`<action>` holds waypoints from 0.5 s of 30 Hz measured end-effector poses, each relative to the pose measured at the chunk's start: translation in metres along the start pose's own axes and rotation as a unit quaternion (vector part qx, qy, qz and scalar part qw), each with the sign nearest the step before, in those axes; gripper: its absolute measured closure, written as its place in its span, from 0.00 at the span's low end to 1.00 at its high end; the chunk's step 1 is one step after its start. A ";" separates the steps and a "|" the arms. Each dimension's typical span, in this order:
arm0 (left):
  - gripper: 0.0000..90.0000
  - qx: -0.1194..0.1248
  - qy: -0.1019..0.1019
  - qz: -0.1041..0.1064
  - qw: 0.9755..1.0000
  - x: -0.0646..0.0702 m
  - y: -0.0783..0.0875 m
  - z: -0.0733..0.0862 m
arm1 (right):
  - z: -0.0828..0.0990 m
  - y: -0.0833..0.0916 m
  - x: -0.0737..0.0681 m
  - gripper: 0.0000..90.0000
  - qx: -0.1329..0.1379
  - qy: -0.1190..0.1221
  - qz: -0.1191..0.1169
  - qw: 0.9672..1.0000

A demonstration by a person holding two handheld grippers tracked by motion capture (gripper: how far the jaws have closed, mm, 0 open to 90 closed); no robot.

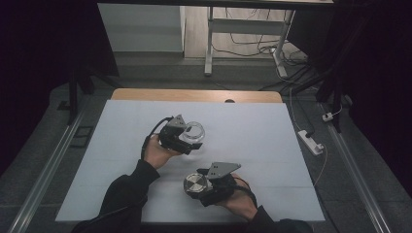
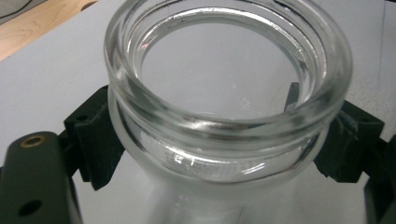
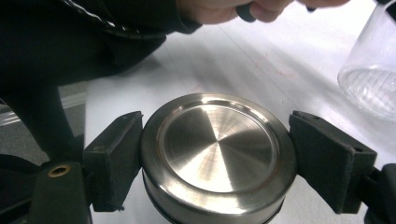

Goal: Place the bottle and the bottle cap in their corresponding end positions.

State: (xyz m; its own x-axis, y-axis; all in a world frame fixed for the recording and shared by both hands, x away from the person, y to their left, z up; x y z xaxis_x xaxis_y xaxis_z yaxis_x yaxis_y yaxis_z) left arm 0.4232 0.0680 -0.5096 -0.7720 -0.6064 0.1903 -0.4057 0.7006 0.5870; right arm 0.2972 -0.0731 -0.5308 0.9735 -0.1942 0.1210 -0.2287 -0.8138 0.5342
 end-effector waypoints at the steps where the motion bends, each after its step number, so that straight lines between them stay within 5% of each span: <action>1: 0.18 0.001 0.001 -0.002 1.000 -0.001 -0.001 0.000 | 0.002 -0.002 0.001 0.22 -0.002 0.000 -0.001 1.000; 15: 0.18 -0.003 0.007 -0.012 1.000 -0.006 -0.014 0.006 | 0.016 -0.015 0.000 0.22 -0.029 0.001 -0.003 1.000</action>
State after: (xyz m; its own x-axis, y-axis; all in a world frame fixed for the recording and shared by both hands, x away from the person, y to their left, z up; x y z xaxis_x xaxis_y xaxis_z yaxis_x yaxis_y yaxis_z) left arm 0.4306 0.0641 -0.5233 -0.7553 -0.6284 0.1862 -0.4219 0.6836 0.5956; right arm 0.3011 -0.0696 -0.5526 0.9748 -0.1885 0.1194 -0.2226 -0.7817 0.5826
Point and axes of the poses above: each handheld gripper's, and its own axes: y roughly backward along the jaws, z roughly out of its underside, x roughly to its right, the point moved 5 cm from there along -y, roughly forward along the jaws, and after that the axes turned 10 degrees about y, right-handed, at the moved point
